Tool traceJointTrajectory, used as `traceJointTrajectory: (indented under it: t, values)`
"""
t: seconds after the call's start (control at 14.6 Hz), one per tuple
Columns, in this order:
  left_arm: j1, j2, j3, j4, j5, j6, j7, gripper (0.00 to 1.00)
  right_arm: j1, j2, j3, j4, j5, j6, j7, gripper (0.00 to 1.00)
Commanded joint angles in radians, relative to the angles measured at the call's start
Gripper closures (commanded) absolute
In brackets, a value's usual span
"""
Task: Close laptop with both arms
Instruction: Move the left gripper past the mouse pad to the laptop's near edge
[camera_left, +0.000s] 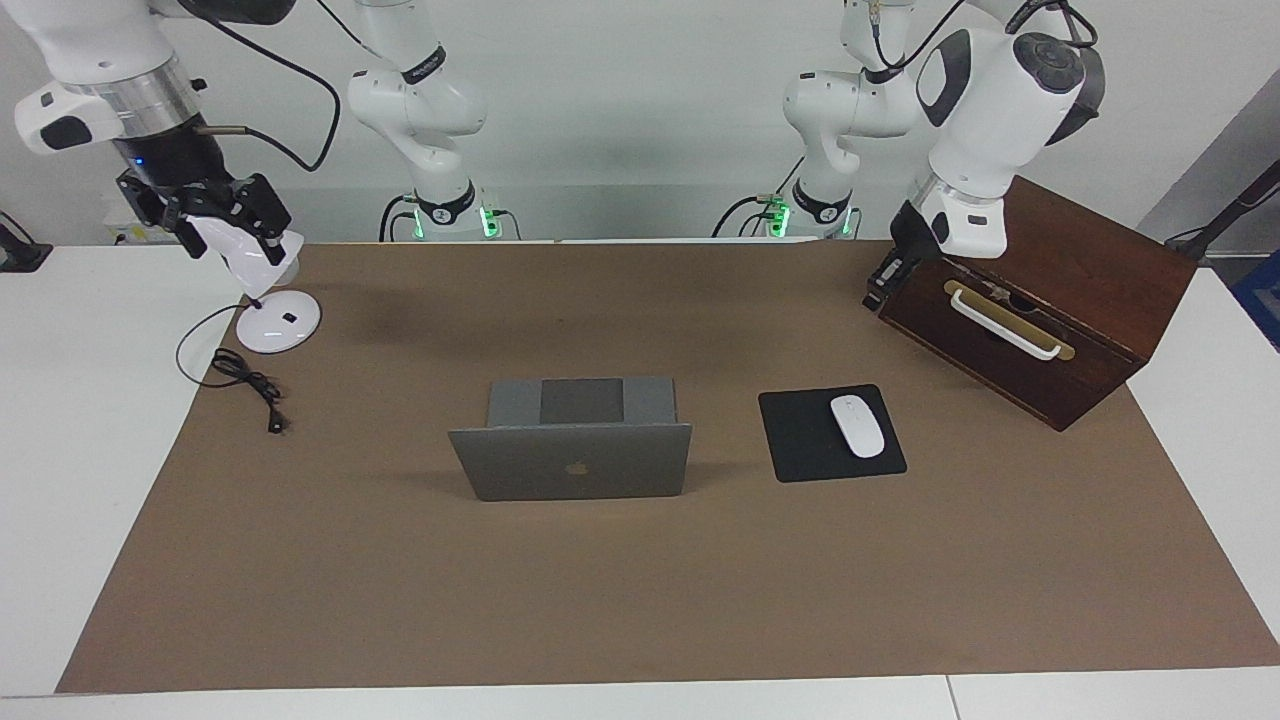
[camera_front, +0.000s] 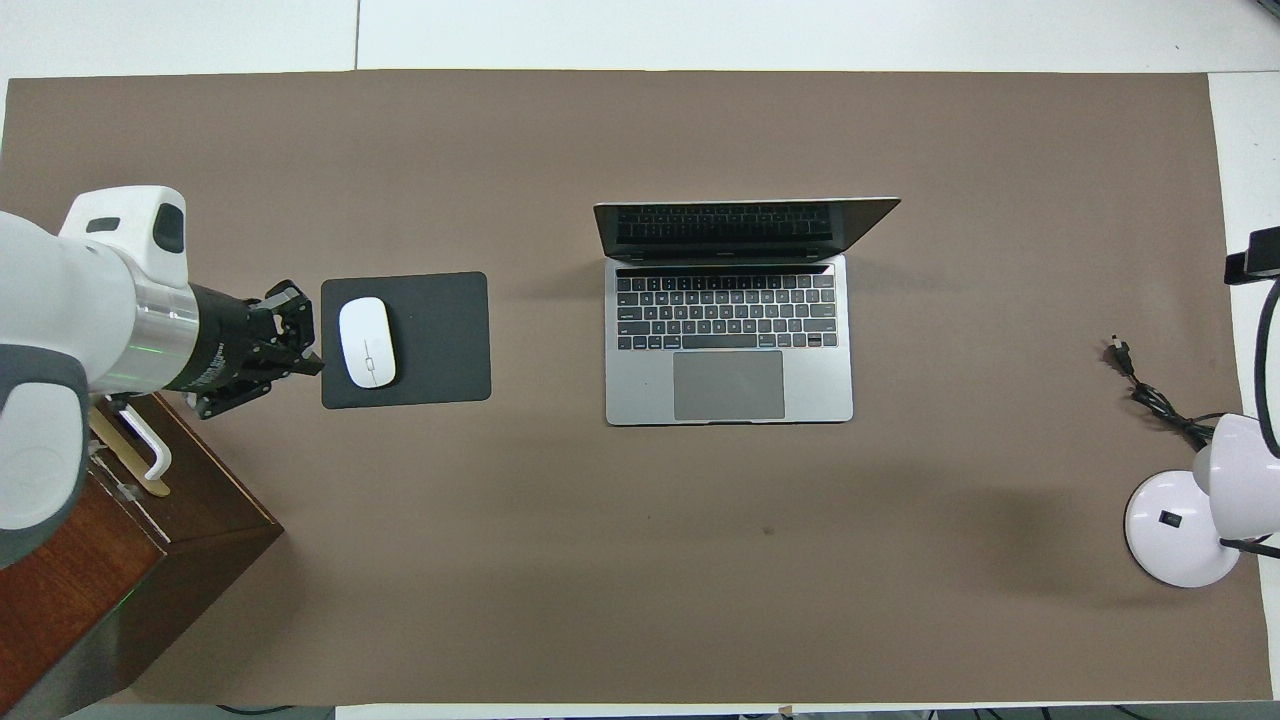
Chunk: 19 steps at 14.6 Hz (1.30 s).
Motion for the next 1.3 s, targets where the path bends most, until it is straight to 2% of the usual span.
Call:
traceJointTrajectory:
  t: [0.0, 0.14, 0.21, 0.41, 0.55, 0.69, 0.82, 0.96, 1.03, 1.23]
  values:
    - [-0.060, -0.060, 0.011, -0.144, -0.030, 0.133, -0.217, 1.00, -0.022, 0.005, 0.015, -0.002, -0.017, 0.061, -0.042, 0.00]
    - [-0.075, -0.060, 0.011, -0.187, -0.085, 0.200, -0.276, 1.00, -0.022, 0.017, 0.015, -0.002, -0.017, 0.092, -0.067, 0.00]
    - [-0.080, -0.054, 0.011, -0.202, -0.108, 0.228, -0.300, 1.00, -0.022, 0.022, 0.015, -0.002, -0.017, 0.108, -0.070, 0.03]
    - [-0.129, -0.038, 0.010, -0.251, -0.119, 0.293, -0.337, 1.00, -0.022, 0.047, 0.015, -0.003, -0.017, 0.182, -0.085, 0.32]
    - [-0.163, -0.038, 0.011, -0.296, -0.187, 0.387, -0.383, 1.00, -0.024, 0.062, 0.013, -0.017, -0.006, 0.252, -0.116, 0.47]
    - [-0.192, -0.032, 0.011, -0.333, -0.208, 0.501, -0.474, 1.00, -0.022, 0.088, 0.013, -0.023, -0.003, 0.334, -0.136, 0.49]
    - [-0.219, 0.007, 0.010, -0.342, -0.215, 0.578, -0.482, 1.00, -0.022, 0.119, 0.015, -0.022, 0.003, 0.403, -0.153, 0.42]
    - [-0.250, 0.058, 0.011, -0.342, -0.369, 0.639, -0.512, 1.00, -0.020, 0.139, 0.015, -0.022, 0.004, 0.455, -0.163, 0.42]
    - [-0.267, 0.078, 0.011, -0.353, -0.437, 0.688, -0.559, 1.00, -0.019, 0.151, 0.015, -0.022, 0.004, 0.486, -0.163, 0.53]
    - [-0.320, 0.100, 0.010, -0.396, -0.490, 0.846, -0.748, 1.00, -0.007, 0.186, 0.015, -0.022, 0.003, 0.562, -0.162, 0.84]
